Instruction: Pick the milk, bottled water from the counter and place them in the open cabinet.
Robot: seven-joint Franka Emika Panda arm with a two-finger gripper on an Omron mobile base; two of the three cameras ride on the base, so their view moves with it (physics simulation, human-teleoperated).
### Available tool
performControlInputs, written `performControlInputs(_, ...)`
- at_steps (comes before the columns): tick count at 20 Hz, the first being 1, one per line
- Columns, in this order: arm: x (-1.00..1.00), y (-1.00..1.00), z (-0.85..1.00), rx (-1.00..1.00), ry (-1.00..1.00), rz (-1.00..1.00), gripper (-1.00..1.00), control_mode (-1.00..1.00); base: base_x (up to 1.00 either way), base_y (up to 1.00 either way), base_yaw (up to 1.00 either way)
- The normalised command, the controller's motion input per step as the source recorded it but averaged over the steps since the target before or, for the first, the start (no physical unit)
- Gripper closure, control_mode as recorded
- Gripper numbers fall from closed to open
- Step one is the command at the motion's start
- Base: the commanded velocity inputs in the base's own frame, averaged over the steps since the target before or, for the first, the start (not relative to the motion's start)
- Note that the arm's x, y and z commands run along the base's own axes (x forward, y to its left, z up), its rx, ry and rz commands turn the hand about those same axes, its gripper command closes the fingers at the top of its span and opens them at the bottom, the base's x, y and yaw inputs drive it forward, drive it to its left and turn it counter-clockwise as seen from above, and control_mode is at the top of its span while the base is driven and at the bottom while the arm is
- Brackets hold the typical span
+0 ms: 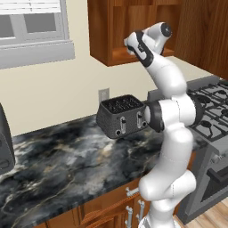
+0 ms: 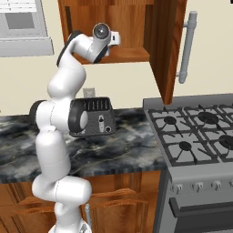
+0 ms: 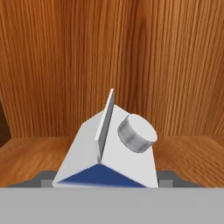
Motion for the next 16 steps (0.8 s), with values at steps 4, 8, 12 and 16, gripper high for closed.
performControlInputs(4, 0.26, 0.0, -0.32, 0.0, 0.0, 0.0, 1.0, -1.0, 0.0, 0.0, 0.0)
performControlInputs(8, 0.26, 0.0, -0.35, 0.0, 0.0, 0.0, -1.0, -1.0, 0.0, 0.0, 0.0)
performControlInputs(12, 0.02, 0.05, -0.16, 0.0, -0.01, 0.0, -1.0, -1.0, 0.0, 0.0, 0.0)
performControlInputs(16, 0.0, 0.13, -0.02, 0.0, 0.0, 0.0, -1.0, -1.0, 0.0, 0.0, 0.0)
